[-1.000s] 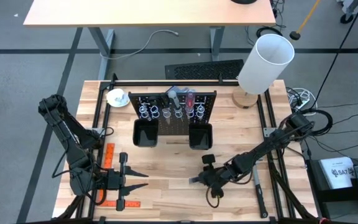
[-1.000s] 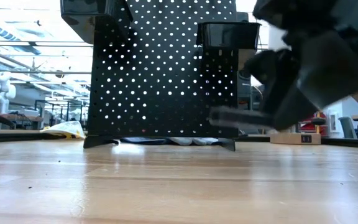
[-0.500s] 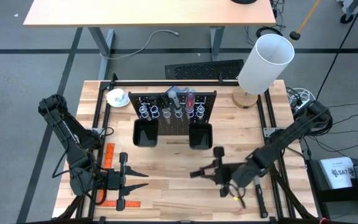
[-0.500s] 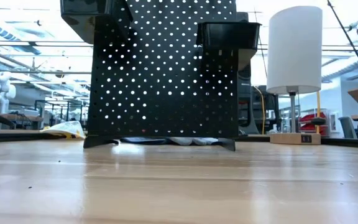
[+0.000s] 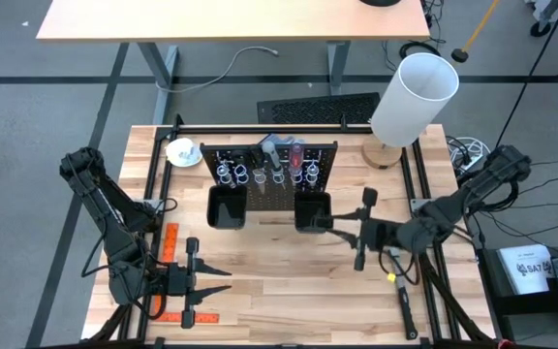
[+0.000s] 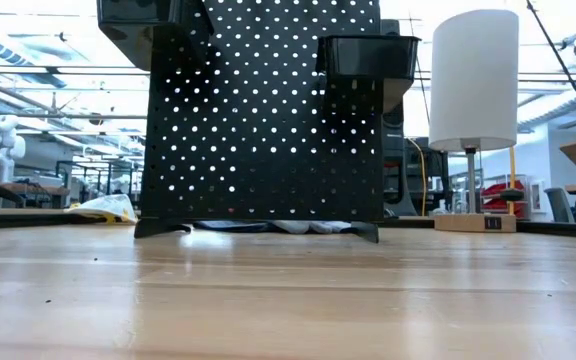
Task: Hang tools onto peg board
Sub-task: Put the black strip holder into the right black bin on the black pegboard
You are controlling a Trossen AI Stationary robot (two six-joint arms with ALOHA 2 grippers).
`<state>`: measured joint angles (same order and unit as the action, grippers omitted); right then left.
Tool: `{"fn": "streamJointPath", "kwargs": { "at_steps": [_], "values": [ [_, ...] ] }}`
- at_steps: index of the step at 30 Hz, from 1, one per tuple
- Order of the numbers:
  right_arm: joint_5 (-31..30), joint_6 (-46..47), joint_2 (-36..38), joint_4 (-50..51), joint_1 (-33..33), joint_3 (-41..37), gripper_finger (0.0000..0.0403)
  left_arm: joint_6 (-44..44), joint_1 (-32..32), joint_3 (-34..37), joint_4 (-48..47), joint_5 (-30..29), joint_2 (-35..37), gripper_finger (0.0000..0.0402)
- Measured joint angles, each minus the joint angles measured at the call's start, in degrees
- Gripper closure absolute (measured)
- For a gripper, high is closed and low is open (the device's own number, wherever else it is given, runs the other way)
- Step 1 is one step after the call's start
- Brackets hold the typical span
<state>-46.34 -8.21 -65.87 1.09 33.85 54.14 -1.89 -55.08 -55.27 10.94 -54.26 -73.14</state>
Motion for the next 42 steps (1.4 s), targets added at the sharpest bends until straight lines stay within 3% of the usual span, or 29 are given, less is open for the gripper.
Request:
{"fn": "streamJointPath", "kwargs": {
  "at_steps": [17,42],
  "values": [
    [1.96,7.22,-4.92,7.58,-5.79,0.01,0.0299,0.11,0.73,0.00,-1.24,0.02,0.00,0.0281],
    [2.96,10.58,-9.64,7.39,-13.22,0.01,0.0299,1.62,1.87,1.17,-1.20,0.03,-0.02,0.0281]
  ]
}}
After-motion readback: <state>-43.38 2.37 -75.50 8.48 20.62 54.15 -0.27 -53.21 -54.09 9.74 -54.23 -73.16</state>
